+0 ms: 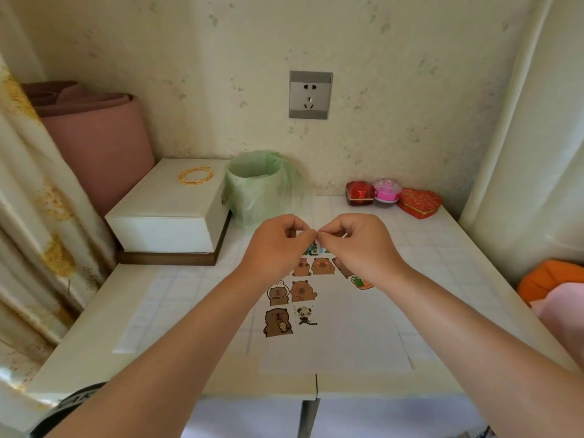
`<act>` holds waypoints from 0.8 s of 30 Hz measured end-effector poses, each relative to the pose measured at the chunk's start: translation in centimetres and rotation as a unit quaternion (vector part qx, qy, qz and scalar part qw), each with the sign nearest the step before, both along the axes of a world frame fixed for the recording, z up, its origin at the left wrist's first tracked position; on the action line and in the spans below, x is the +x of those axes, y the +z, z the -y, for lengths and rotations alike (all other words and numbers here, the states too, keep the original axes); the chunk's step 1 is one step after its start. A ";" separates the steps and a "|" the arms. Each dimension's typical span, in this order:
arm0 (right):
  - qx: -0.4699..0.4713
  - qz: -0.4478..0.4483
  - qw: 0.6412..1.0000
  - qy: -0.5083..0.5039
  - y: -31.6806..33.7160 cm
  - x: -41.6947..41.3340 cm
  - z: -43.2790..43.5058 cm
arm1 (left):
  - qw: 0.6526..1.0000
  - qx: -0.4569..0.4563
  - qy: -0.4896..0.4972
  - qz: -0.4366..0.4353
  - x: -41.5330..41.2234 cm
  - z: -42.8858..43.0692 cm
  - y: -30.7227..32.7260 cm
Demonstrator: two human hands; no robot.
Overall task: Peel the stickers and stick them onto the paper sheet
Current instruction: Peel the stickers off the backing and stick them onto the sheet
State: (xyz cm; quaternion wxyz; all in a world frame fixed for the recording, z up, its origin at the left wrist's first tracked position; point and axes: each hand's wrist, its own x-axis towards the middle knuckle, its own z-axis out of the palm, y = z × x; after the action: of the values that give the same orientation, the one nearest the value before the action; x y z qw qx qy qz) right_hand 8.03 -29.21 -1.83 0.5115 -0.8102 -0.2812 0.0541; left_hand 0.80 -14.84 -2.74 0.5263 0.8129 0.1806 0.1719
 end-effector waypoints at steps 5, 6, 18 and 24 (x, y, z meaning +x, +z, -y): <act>0.065 -0.205 0.976 0.027 0.6 0.8 0.5 | 1.000 -0.023 -0.014 0.011 0.1 0.2 0.8; 0.066 -0.235 0.969 0.038 0.6 1.0 0.6 | 0.999 -0.026 -0.020 0.010 0.0 0.2 0.9; -0.009 -0.097 0.995 0.025 0.0 0.3 -0.3 | 0.991 -0.128 -0.018 -0.027 -0.1 0.2 0.9; 0.033 -0.174 0.983 0.047 0.4 0.3 -0.5 | 0.997 -0.073 0.001 -0.027 -0.2 -0.4 0.9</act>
State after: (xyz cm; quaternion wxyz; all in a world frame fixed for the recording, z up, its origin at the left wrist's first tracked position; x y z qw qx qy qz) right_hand 8.35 -28.76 -1.41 0.5757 -0.7571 -0.2277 0.2089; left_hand 0.61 -14.49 -1.81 0.5792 0.7762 0.2081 0.1368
